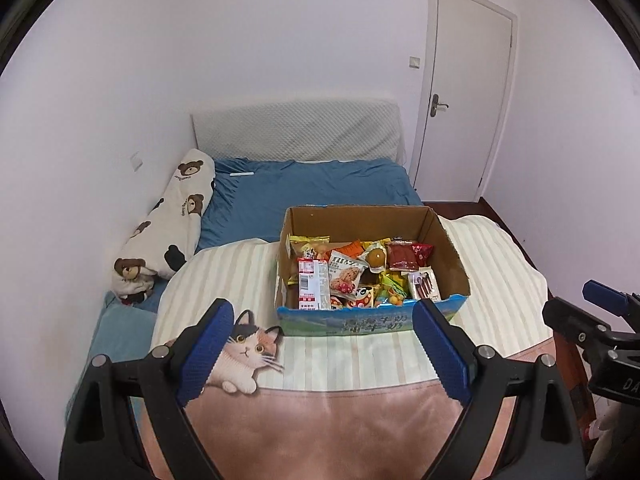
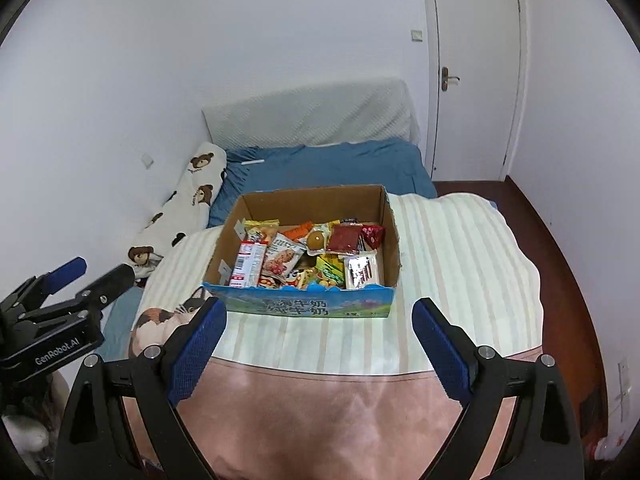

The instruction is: Organize snacks

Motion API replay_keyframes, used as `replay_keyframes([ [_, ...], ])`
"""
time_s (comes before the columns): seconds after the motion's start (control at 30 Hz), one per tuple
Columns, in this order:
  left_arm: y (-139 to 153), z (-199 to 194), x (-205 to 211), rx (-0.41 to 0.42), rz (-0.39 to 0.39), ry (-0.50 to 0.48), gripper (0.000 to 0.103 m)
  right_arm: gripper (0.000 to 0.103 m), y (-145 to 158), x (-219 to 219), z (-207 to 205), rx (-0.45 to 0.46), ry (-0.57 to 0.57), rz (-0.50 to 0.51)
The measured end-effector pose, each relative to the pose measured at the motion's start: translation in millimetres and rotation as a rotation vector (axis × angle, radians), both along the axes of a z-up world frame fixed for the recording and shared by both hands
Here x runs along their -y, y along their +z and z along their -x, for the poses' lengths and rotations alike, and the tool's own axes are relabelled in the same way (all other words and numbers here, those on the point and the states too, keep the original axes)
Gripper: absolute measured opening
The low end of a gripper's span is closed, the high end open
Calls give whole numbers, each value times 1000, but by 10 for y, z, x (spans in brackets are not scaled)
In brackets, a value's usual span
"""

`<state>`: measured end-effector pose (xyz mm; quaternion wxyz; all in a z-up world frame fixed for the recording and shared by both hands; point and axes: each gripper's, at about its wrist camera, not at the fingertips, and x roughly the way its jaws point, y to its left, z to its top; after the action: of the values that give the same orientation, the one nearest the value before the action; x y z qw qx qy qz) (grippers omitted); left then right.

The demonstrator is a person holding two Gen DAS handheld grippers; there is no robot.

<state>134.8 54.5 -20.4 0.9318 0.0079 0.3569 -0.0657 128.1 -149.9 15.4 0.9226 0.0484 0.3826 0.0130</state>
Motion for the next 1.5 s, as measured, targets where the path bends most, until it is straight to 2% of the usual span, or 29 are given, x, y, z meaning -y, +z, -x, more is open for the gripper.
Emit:
replay_keyframes([
  [0.37, 122, 272, 42, 43, -13, 13, 92, 96, 155, -43, 255, 34, 17, 2],
  [0.4, 113, 269, 52, 45, -18, 15, 93, 96, 154, -37, 260, 35, 12, -4],
  [0.43, 103, 258, 59, 43, -20, 17, 101, 100, 155, -25, 262, 35, 10, -9],
  [0.47, 79, 238, 71, 40, -19, 18, 103, 101, 137, -15, 255, 35, 5, -13],
  [1.0, -165, -275, 137, 66, -36, 59, 103, 102, -166, 149, -241, 59, -81, 32],
  [1.5, -370, -579, 249, 38, -58, 59, 103, 102, -324, 167, -689, 57, -111, 90],
])
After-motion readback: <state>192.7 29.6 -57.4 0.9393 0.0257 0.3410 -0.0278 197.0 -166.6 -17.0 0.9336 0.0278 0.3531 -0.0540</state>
